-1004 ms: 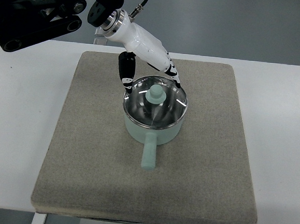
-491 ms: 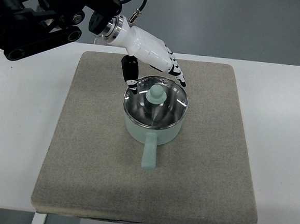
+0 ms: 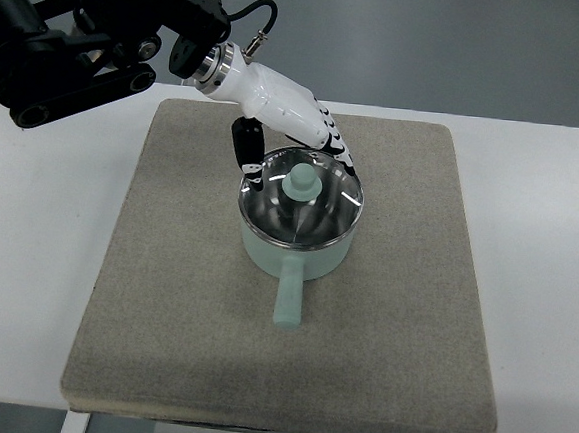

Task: Place lid left of pot with left hand
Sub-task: 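Lower the left hand onto the lid knob, fingers around it, then close the left hand fingers around the mint-green lid knob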

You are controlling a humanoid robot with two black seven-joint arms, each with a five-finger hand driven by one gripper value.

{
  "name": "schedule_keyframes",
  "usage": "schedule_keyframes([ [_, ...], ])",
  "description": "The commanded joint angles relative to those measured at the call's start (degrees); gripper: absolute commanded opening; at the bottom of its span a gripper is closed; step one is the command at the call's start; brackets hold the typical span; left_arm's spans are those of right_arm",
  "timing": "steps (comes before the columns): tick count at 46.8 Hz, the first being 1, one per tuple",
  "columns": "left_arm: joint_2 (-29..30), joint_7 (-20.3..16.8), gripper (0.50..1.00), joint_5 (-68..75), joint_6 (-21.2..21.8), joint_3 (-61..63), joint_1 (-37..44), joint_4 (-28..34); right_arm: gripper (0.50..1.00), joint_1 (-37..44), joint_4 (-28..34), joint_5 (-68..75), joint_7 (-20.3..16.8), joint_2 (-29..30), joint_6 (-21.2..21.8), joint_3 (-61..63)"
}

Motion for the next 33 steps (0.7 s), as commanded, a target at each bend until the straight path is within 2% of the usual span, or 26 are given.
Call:
schedule_keyframes([
  [1, 0.0, 0.0, 0.992, 0.0, 0.1, -0.1, 0.0, 0.2, 0.921, 0.0, 0.0, 0.0, 0.0, 0.0, 0.0, 0.0],
  [12, -0.2, 0.0, 0.990, 0.2, 0.2, -0.1, 0.1, 0.2, 0.921, 0.0, 0.0, 0.0, 0.0, 0.0, 0.0, 0.0],
  [20, -0.3, 0.1, 0.988, 0.8, 3.7, 0.2, 1.1, 0.3, 0.921, 0.0, 0.0, 0.0, 0.0, 0.0, 0.0, 0.0],
  [33, -0.4, 0.1, 0.988, -0.1, 4.1, 0.0, 1.2, 1.0, 0.921, 0.0, 0.0, 0.0, 0.0, 0.0, 0.0, 0.0],
])
